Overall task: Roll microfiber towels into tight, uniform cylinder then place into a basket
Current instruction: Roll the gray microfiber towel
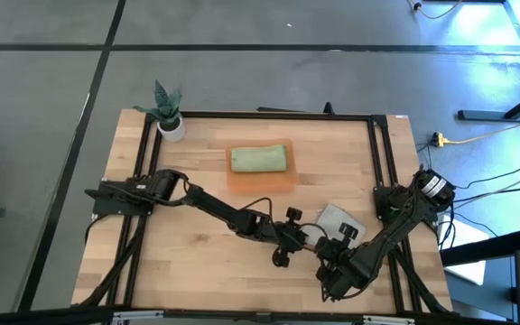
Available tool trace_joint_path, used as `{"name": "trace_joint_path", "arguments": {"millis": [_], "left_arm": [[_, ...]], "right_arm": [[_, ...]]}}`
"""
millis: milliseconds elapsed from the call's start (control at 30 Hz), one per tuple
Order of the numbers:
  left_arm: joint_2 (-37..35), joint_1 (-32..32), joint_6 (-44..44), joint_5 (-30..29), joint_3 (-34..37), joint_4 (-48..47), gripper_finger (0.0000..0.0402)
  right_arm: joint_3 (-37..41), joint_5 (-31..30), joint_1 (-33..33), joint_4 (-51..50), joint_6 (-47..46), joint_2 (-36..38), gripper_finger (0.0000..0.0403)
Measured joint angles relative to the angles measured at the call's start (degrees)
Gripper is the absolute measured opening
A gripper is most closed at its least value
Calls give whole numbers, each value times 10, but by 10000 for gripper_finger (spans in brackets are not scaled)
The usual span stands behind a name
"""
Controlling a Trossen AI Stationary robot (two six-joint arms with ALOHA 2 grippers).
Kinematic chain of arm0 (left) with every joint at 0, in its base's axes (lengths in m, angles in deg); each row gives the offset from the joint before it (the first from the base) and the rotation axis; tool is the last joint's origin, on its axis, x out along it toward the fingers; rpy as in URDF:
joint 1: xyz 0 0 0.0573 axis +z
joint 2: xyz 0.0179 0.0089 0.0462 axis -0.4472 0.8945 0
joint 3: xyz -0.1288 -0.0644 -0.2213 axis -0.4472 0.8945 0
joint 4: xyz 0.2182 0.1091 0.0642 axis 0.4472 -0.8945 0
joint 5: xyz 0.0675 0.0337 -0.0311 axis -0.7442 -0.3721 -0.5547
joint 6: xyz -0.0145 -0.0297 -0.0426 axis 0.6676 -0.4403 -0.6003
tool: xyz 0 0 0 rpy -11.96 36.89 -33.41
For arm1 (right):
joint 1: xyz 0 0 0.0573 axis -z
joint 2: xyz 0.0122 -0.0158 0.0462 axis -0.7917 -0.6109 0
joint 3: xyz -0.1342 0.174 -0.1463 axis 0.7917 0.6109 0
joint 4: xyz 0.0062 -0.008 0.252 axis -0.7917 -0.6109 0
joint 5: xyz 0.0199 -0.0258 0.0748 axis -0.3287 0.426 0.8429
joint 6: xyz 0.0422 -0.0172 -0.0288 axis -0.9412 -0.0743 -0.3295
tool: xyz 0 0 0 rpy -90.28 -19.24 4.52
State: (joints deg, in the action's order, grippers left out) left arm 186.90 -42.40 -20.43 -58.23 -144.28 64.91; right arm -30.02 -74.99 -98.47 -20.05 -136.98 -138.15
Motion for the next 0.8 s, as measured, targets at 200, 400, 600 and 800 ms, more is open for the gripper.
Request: {"name": "trace_joint_path", "arguments": {"millis": [200, 400, 600, 800], "left_arm": [[12, -1, 4, -10, 1, 7, 104], [11, 6, -10, -8, 1, 7, 102], [11, 12, -25, -7, 1, 5, 99], [11, 15, -8, 16, 1, 4, 50]], "right_arm": [[0, 0, 0, 2, 0, 0, 9], [0, 0, 0, 4, 0, 0, 9], [0, 0, 0, 4, 0, 0, 9], [0, 0, 0, 4, 0, 0, 9]]}}
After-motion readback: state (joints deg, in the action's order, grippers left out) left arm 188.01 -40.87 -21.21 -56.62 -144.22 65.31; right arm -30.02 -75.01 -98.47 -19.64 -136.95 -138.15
